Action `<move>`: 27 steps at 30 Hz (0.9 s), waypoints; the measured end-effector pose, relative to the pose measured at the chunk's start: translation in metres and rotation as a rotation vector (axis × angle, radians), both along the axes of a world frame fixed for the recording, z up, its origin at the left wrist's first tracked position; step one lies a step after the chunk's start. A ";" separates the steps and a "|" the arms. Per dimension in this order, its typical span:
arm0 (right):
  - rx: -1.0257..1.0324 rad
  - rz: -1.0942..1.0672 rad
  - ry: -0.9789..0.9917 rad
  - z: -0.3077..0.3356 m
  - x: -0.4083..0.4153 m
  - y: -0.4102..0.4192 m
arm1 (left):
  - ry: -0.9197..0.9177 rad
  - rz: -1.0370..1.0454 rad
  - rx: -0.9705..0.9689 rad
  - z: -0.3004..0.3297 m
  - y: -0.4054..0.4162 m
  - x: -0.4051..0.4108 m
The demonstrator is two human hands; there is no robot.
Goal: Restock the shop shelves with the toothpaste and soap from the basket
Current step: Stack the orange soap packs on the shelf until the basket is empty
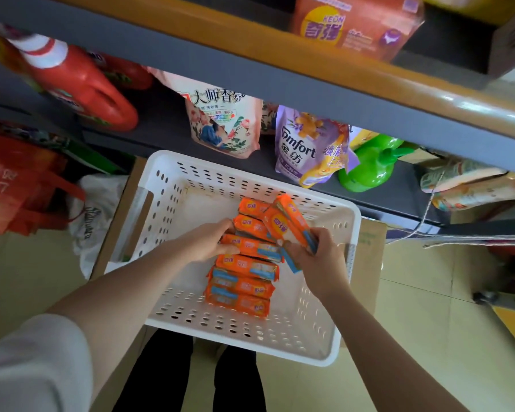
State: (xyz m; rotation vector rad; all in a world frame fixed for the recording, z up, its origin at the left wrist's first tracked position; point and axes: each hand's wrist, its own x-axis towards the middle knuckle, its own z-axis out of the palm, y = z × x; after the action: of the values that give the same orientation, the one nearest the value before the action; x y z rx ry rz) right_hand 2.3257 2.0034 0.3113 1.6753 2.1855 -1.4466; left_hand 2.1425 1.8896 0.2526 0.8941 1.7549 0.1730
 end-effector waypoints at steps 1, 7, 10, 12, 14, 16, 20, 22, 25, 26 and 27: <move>-0.017 -0.008 -0.001 0.001 0.000 0.000 | 0.011 -0.018 0.013 0.000 0.000 -0.001; -0.145 -0.072 0.042 0.005 0.002 0.004 | 0.209 -0.016 0.149 0.006 -0.009 -0.009; -0.217 -0.150 0.085 0.009 0.001 0.004 | 0.301 -0.007 0.278 0.014 -0.009 -0.008; -0.301 -0.230 0.135 0.013 -0.001 0.004 | 0.340 -0.019 0.339 0.018 -0.008 -0.008; -0.399 -0.302 0.172 0.021 -0.003 0.004 | 0.348 -0.084 0.357 0.021 -0.007 -0.008; -0.490 -0.383 0.226 0.028 -0.005 0.005 | 0.308 -0.193 0.337 0.022 -0.005 -0.008; -0.582 -0.378 0.316 0.037 -0.004 0.004 | 0.230 -0.242 0.275 0.019 0.000 -0.010; -0.507 -0.279 0.342 0.041 -0.004 0.000 | 0.219 -0.135 0.293 0.021 -0.001 -0.014; -0.220 -0.101 0.347 0.049 -0.004 -0.006 | 0.280 -0.066 0.367 0.031 -0.011 -0.018; -0.147 -0.050 0.328 0.053 -0.005 -0.007 | 0.294 -0.042 0.396 0.038 -0.018 -0.019; -0.082 -0.004 0.306 0.058 -0.007 -0.008 | 0.301 -0.015 0.414 0.046 -0.026 -0.021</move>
State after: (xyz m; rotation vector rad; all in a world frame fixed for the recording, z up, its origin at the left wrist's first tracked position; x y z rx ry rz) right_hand 2.3190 1.9956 0.3692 1.5193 2.2253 -1.8752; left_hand 2.1217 1.8640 0.2985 1.2844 2.0284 0.4214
